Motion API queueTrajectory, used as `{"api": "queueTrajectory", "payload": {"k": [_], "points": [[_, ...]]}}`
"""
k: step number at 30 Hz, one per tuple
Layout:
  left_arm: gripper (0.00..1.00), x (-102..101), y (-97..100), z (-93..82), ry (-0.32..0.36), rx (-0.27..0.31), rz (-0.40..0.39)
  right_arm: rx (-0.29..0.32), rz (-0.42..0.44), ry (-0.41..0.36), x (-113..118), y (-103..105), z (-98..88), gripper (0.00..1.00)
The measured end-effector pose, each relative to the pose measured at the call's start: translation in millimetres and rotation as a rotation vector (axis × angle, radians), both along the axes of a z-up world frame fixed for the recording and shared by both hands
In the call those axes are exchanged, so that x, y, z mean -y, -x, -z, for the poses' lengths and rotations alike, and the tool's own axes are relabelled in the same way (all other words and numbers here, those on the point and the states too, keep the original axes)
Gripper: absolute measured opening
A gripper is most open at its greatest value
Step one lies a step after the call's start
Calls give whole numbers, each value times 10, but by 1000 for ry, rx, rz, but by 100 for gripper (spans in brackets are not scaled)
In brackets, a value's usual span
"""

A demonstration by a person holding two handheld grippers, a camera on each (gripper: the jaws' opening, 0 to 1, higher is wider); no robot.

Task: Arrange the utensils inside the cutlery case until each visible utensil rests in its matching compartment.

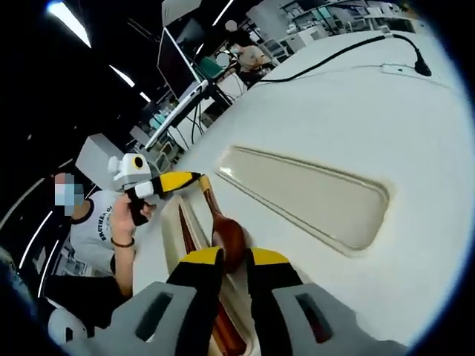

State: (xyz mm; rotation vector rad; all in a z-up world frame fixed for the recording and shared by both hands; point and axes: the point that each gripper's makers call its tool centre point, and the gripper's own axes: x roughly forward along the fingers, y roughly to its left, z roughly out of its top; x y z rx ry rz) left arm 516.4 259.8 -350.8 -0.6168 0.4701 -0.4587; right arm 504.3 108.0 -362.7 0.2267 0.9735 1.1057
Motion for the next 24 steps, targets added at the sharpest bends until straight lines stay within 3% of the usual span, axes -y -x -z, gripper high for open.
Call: {"api": "queueTrajectory", "payload": {"k": [2, 7, 17, 19, 23, 24], "points": [[16, 18, 16, 3, 3, -4, 8, 5, 13, 17, -20, 1, 1, 11], [14, 31, 42, 10, 12, -6, 5, 112, -39, 97, -13, 92, 54, 8], [14, 14, 25, 1, -8, 12, 15, 164, -66, 137, -19, 184, 77, 5], [14, 7, 22, 2, -14, 17, 19, 234, -59, 154, -16, 121, 78, 5], [14, 17, 15, 1, -17, 23, 25, 279, -49, 171, -8, 96, 54, 4], [14, 18, 14, 1, -26, 30, 31, 314, -44, 173, -4, 78, 39, 4]]}}
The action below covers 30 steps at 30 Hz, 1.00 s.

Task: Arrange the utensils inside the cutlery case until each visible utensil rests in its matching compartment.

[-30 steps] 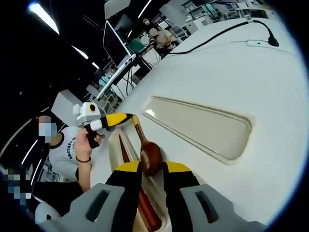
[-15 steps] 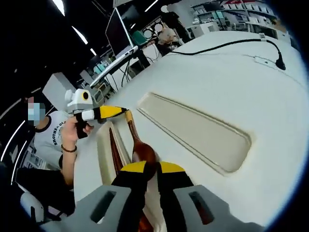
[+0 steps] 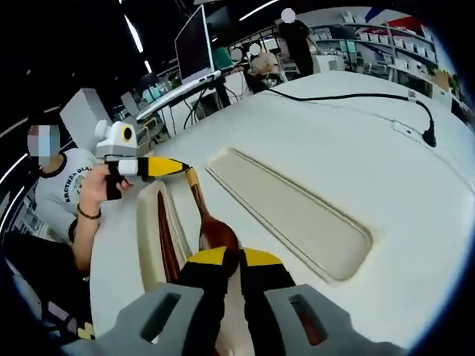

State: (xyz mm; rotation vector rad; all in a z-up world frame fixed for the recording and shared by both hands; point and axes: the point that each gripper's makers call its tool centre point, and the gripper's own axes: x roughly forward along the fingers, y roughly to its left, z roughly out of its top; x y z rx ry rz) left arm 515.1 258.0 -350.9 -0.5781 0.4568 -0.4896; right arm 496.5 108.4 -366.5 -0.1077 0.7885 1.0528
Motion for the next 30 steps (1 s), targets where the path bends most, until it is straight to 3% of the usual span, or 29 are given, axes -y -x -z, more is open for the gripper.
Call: {"api": "queueTrajectory", "payload": {"k": [8, 9, 13, 18, 21, 25, 26, 30], "points": [[17, -9, 2, 31, -31, 2, 14, 118, 32, -46, 10, -47, -109, 2], [18, -5, 16, 76, -57, -11, 16, 166, 38, -60, 12, -92, -153, 2], [22, 6, -19, -30, -85, 32, 6, 207, 61, -99, 28, -118, -228, 1], [24, 30, 21, -28, -85, 38, 10, 269, 27, -141, -5, -108, -313, 1], [25, 43, 38, -32, -67, 35, 14, 367, 9, -159, -13, -132, -449, 1], [26, 64, 55, -66, -35, 43, 18, 397, 24, -178, 9, -123, -571, 1], [26, 73, 67, -69, -35, 49, 24, 445, 13, -190, 2, -139, -633, 1], [27, 59, 89, -61, -36, 50, 30, 447, 20, -199, 37, -76, -713, 1]]}}
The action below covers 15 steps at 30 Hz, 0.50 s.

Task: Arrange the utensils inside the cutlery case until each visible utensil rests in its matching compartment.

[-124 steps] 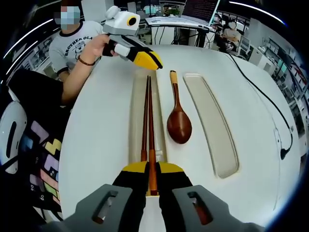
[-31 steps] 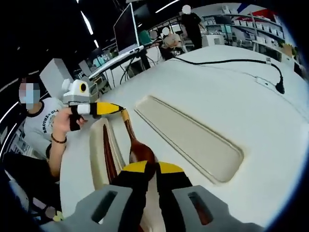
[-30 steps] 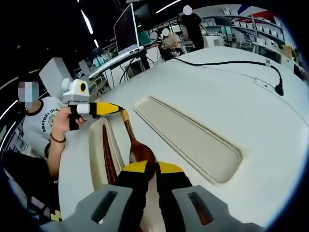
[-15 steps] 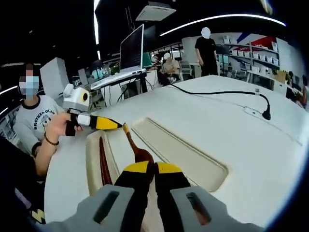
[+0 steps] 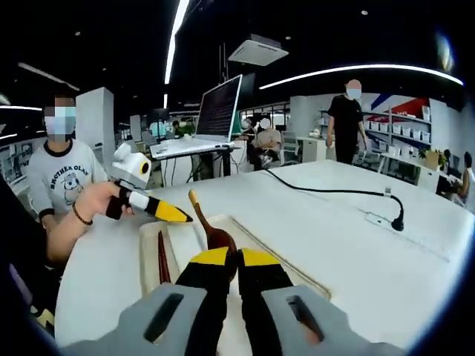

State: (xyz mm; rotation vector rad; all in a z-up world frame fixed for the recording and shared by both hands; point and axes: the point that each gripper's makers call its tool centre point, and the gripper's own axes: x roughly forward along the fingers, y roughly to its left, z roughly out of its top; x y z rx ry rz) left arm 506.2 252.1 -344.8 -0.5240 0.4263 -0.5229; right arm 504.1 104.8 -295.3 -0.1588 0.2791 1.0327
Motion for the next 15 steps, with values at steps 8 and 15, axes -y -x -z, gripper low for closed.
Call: {"api": "queueTrajectory", "payload": {"k": [8, 15], "points": [[26, 108, 144, -238, 51, 67, 57, -20, 9, -8, 50, 109, -14, 1], [24, 120, 197, -307, 53, 116, 87, -5, 2, -22, 58, 272, -100, 1]]}}
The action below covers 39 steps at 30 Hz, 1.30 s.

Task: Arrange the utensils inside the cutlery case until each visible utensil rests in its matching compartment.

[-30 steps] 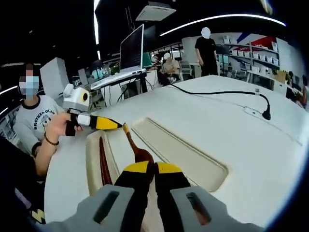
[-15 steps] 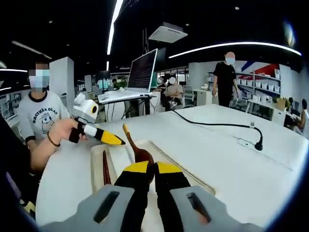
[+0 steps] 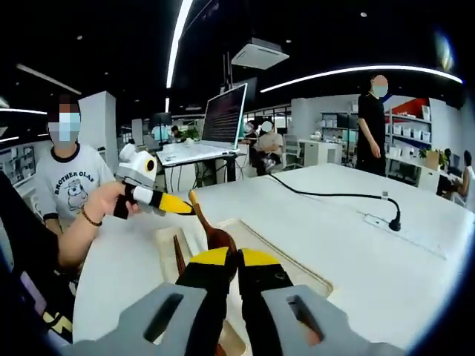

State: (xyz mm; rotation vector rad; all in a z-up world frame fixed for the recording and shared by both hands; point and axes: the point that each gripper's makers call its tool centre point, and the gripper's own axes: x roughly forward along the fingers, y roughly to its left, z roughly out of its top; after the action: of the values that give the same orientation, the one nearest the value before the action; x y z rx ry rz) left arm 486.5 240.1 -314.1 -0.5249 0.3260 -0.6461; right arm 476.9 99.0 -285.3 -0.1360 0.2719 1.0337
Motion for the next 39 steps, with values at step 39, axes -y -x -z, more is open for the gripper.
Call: {"api": "queueTrajectory", "payload": {"k": [39], "points": [[1, -49, 319, 6, -495, 179, 220, -7, -17, 134, 138, 365, 343, 2]]}}
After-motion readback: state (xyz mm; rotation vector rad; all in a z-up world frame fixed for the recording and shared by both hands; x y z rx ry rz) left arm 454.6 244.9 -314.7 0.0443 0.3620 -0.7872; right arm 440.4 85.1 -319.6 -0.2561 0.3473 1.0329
